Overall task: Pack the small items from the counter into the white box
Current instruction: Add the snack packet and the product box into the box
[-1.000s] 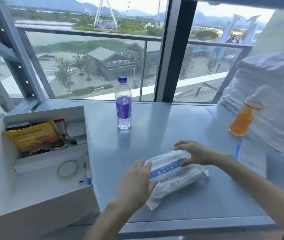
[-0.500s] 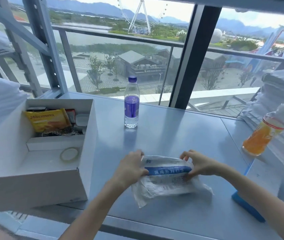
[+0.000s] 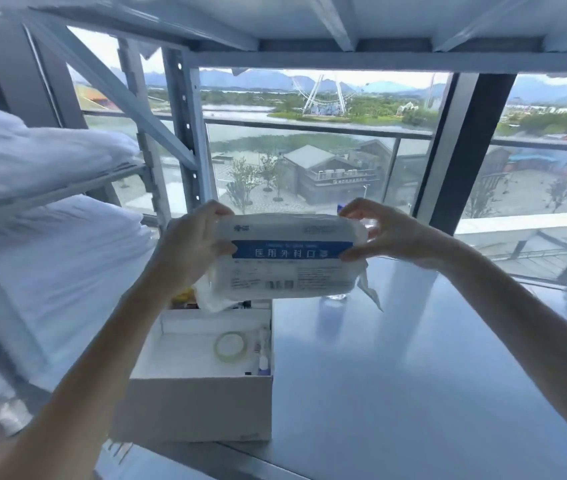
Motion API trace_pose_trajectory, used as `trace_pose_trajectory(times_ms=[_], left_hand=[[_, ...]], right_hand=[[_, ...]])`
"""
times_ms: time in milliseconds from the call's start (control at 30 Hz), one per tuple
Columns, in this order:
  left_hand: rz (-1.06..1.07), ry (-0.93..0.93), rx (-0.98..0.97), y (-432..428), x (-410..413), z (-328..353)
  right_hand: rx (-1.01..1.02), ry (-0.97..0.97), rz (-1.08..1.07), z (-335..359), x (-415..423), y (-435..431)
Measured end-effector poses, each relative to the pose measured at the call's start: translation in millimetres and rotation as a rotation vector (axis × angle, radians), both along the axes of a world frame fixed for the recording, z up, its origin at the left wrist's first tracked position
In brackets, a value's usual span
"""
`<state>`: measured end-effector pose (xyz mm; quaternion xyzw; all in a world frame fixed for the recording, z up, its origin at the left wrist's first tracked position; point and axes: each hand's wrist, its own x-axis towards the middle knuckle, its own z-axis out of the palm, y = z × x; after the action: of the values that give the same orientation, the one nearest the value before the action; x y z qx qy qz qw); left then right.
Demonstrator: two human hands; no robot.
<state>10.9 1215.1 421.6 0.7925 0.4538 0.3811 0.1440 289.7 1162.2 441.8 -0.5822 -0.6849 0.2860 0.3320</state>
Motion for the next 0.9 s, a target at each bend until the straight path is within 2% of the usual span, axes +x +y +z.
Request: trace_pose_trajectory(times_ms=[167,333,533,600,700,767,900], left_hand=[[0.114,0.055,-0.058,52.3,-61.8,-23.4],[0.127,0.139,-0.132,91.6,-92.0,-45.6],[0.023,0.363,-0.214,122.5,-89.0,-71.5],[0.016,0.442,-0.158,127.9,-87.0,-71.8],[0.032,0.686,-0.026,128.7,-81.1,-71.6],[0.047,0.811,0.013,131.0,-77.2,-78.8],[0.061,0.867,0.045,134.1,-73.8,-89.3]], right_hand=[[-0.020,-0.076,0.033,-10.5,-73.6,52.8],[-0.071,-0.114,-0.008,-47.5,-112.2,94.1],[-0.027,-0.447,-0.042,-77.1,-119.9,122.8],[-0.033,-0.565,0.012,-79.0,-125.2,125.5],[-0.051,-0.830,0.078,-81.2,-136.5,128.9],[0.030,-1.020,0.061,-83.5,-141.9,132.9],[0.141,-1.169,-0.010,-98.9,-144.8,145.0]])
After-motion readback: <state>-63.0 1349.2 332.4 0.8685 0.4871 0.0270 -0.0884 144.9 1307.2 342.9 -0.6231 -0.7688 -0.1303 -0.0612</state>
